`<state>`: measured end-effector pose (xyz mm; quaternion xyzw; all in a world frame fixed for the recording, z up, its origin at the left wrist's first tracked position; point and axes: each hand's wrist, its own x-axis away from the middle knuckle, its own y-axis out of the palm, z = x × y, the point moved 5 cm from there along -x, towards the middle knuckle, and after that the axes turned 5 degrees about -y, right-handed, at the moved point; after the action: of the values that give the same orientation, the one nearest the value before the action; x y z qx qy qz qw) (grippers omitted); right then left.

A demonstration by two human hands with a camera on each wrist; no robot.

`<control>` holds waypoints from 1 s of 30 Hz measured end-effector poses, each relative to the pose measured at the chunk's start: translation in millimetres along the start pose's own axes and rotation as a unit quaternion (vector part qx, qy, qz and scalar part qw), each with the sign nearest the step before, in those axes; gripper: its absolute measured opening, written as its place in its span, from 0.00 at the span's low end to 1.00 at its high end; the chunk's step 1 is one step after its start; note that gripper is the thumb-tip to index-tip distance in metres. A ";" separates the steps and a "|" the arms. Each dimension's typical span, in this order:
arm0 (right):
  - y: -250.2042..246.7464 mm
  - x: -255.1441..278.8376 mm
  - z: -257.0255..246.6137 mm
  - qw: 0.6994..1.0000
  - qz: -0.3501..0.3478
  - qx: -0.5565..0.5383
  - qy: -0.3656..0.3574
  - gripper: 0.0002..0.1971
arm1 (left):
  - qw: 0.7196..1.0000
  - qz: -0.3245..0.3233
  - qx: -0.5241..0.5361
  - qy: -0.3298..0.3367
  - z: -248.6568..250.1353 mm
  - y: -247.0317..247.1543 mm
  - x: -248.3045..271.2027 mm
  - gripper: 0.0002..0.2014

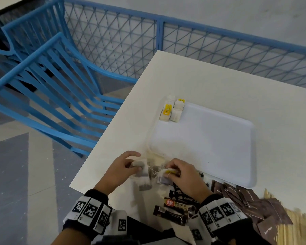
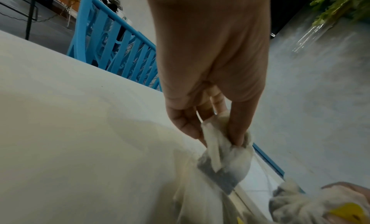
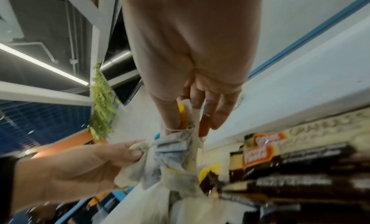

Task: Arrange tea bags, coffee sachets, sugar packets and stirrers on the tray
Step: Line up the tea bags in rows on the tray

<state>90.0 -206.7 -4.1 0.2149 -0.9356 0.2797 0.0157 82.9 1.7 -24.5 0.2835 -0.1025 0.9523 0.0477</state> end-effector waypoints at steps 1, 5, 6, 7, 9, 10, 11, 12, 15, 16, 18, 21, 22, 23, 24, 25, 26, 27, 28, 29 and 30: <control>-5.1 1.6 0.9 1.000 0.011 -0.017 0.004 0.07 | 1.000 0.007 0.012 0.005 1.7 -0.8 0.1 0.16; -20.0 5.1 -1.6 0.996 0.021 -0.092 0.005 0.06 | 0.998 0.040 0.019 0.043 14.9 -1.7 -0.1 0.18; -21.5 4.9 -4.7 0.994 0.011 -0.104 0.000 0.05 | 0.997 0.045 0.017 0.052 18.6 -1.1 -0.9 0.18; -21.8 4.3 -8.0 0.993 -0.003 -0.116 -0.004 0.05 | 0.997 0.045 0.020 0.061 22.4 0.2 -1.9 0.18; -21.0 2.9 -16.8 0.989 -0.033 -0.143 -0.012 0.05 | 0.996 0.037 0.021 0.072 30.6 5.7 -3.4 0.19; -19.9 1.9 -21.6 0.987 -0.046 -0.154 -0.017 0.05 | 0.997 0.026 0.024 0.069 33.4 9.7 -4.4 0.19; -19.1 0.8 -26.5 0.985 -0.054 -0.160 -0.024 0.05 | 0.997 0.007 0.039 0.063 35.8 14.9 -5.3 0.18; -18.2 -0.3 -30.8 0.984 -0.059 -0.163 -0.032 0.05 | 0.997 -0.018 0.055 0.056 37.5 20.6 -5.9 0.18; -15.9 -5.7 -40.2 0.984 -0.061 -0.163 -0.043 0.07 | 0.994 -0.082 0.057 0.038 45.2 36.1 -2.2 0.13; -15.1 -7.7 -42.2 0.984 -0.059 -0.160 -0.047 0.07 | 0.993 -0.099 0.066 0.030 47.3 39.6 -0.5 0.15; -13.4 -10.4 -45.0 0.985 -0.057 -0.156 -0.054 0.09 | 0.989 -0.113 0.099 -0.007 50.4 44.0 2.6 0.21; -11.6 -13.8 -46.1 0.986 -0.048 -0.149 -0.054 0.09 | 0.980 -0.144 0.123 -0.063 51.8 49.6 6.7 0.13; -11.6 -15.2 -45.7 0.987 -0.041 -0.146 -0.051 0.09 | 0.974 -0.162 0.141 -0.077 51.0 51.3 7.2 0.11; -11.9 -16.5 -44.8 0.988 -0.032 -0.143 -0.048 0.09 | 0.967 -0.178 0.162 -0.085 50.8 52.7 8.2 0.10; -12.5 -17.4 -43.7 0.989 -0.024 -0.141 -0.048 0.08 | 0.961 -0.192 0.181 -0.087 50.9 53.8 8.5 0.12; -13.3 -18.5 -42.4 0.989 -0.013 -0.138 -0.049 0.09 | 0.955 -0.205 0.196 -0.086 50.7 54.7 8.0 0.17; -14.7 -19.3 -41.1 0.990 -0.001 -0.135 -0.050 0.10 | 0.950 -0.221 0.204 -0.082 50.8 55.9 8.7 0.21; -16.7 -19.8 -39.7 0.990 0.013 -0.135 -0.046 0.11 | 0.947 -0.231 0.209 -0.075 51.0 56.4 9.6 0.23; -19.0 -20.5 -38.1 0.989 0.026 -0.138 -0.039 0.12 | 0.946 -0.236 0.212 -0.069 51.4 55.8 10.7 0.22; -21.3 -21.1 -36.7 0.988 0.037 -0.144 -0.032 0.13 | 0.947 -0.233 0.212 -0.064 51.4 54.4 10.7 0.20; -23.1 -22.0 -34.7 0.987 0.045 -0.149 -0.024 0.14 | 0.949 -0.228 0.210 -0.059 51.3 53.2 10.9 0.19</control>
<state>116.3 -197.0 33.8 0.1743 -0.9757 0.1322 0.0126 93.1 -61.2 14.6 0.3584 0.1642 0.8978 0.1966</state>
